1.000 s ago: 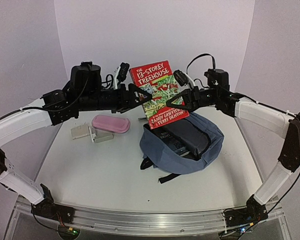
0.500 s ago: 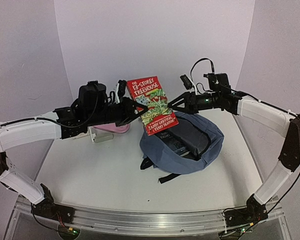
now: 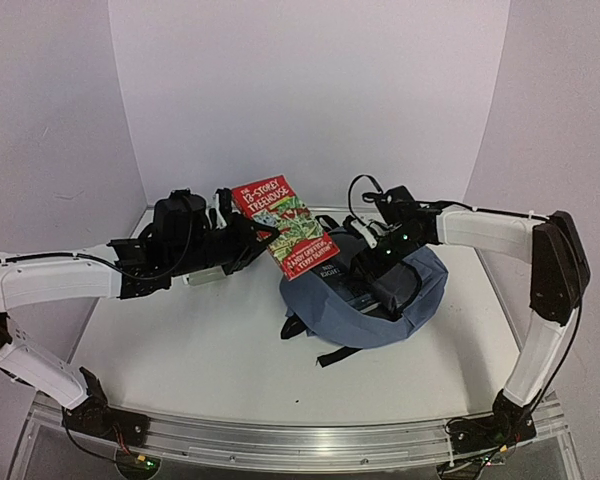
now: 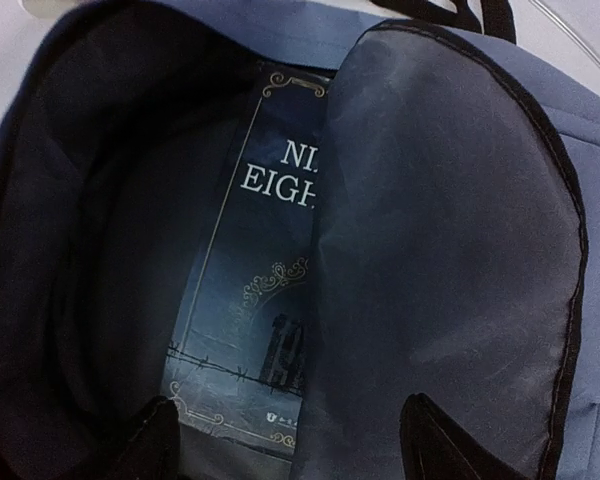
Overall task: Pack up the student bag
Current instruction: Place the book in the student bag.
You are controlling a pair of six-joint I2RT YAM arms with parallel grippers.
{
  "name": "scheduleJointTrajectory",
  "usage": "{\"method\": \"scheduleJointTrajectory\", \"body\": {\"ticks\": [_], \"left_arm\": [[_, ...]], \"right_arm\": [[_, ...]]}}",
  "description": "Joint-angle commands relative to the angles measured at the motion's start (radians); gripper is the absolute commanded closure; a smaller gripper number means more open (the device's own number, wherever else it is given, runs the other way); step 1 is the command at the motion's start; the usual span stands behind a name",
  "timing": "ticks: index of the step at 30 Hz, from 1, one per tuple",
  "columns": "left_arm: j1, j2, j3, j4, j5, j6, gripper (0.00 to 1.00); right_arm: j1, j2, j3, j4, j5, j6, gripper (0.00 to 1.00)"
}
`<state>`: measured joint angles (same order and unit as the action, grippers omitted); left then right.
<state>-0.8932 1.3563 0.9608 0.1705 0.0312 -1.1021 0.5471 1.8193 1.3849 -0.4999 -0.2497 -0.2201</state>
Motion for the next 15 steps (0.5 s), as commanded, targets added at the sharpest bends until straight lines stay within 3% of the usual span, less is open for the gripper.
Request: {"method": "scheduleJointTrajectory", "body": {"ticks": [1,3,6,9,11,15], "left_arm": [[0.000,-0.024,-0.010,0.165,-0.056,-0.045,1.00],[0.000,-0.032,-0.019,0.156,-0.068,-0.046,1.00],[0.000,-0.043,-0.024,0.126,-0.078,-0.054,1.00],[0.002,-0.044,-0.034,0.114,-0.079,-0.076,1.00],[0.002,-0.035,-0.044,0.131,-0.066,-0.094,1.00],[0.007,0.019,-0.044,0.179,0.000,-0.111,1.00]], "right_arm": [[0.020,0.058,-0.013,0.042,0.193,-0.081,0.26],[0.021,0.081,-0.018,0.064,0.231,-0.095,0.30],[0.021,0.115,-0.009,0.072,0.276,-0.113,0.44],[0.021,0.115,0.013,0.060,0.233,-0.094,0.80],[0.021,0.098,0.044,0.038,0.155,-0.058,0.98],[0.019,0.067,0.143,-0.005,-0.009,0.059,1.00]]}}
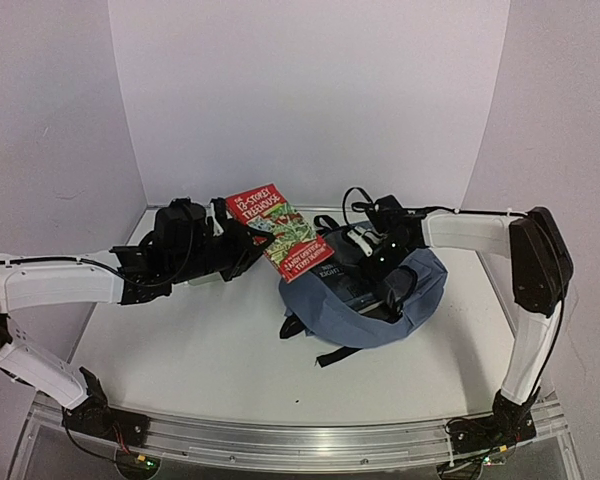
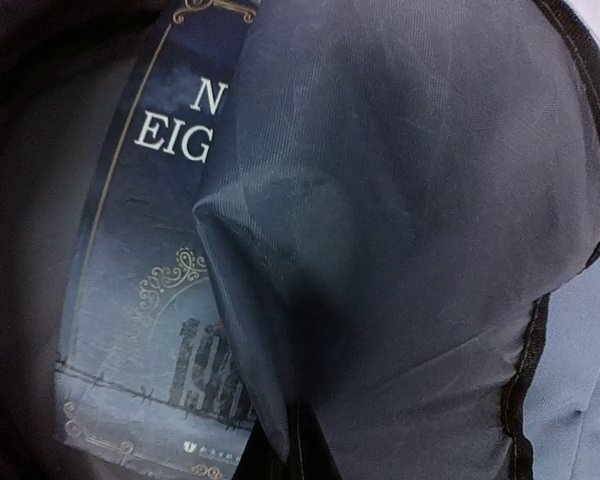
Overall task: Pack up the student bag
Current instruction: Place the book in the student bag.
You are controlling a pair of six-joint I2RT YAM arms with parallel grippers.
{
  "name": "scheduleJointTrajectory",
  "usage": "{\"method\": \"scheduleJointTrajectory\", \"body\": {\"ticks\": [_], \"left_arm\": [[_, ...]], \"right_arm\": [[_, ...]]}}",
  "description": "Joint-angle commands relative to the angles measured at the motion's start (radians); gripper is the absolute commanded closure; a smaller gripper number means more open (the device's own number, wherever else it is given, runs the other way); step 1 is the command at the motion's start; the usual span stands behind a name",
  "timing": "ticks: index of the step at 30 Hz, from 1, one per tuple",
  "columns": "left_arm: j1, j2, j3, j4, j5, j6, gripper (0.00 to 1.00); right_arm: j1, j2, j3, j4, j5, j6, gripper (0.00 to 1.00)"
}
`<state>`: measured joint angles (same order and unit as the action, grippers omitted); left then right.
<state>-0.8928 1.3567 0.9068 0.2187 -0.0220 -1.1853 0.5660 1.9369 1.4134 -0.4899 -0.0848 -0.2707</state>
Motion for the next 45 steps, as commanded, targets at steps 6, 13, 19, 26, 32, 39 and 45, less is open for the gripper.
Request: {"method": "scheduleJointTrajectory", "body": {"ticks": [6,13,19,26,32,39,45], "left_arm": [[0.037,0.138,0.068,0.160,0.171,-0.054,1.00],[0.082,0.288,0.063,0.294,0.261,-0.128,1.00],[0.097,0.506,0.183,0.410,0.405,-0.161,1.00],[0.095,0.777,0.467,0.580,0.585,-0.214,1.00],[0.095,0.878,0.578,0.513,0.591,-0.242,1.00],[0.090,1.002,0.750,0.305,0.504,-0.277,1.00],[0.086,1.108,0.946,0.113,0.498,-0.228,0.82]], "right_arm": [[-0.015,-0.088,0.207,-0.014,-0.301,0.236,1.00],[-0.048,-0.149,0.221,-0.010,-0.343,0.315,1.00],[-0.051,-0.194,0.174,0.020,-0.390,0.343,1.00],[-0.050,-0.177,0.163,0.071,-0.424,0.398,1.00],[-0.050,-0.182,0.171,0.099,-0.445,0.416,1.00],[-0.049,-0.187,0.170,0.105,-0.469,0.435,1.00],[-0.053,-0.187,0.161,0.106,-0.440,0.433,1.00]]}}
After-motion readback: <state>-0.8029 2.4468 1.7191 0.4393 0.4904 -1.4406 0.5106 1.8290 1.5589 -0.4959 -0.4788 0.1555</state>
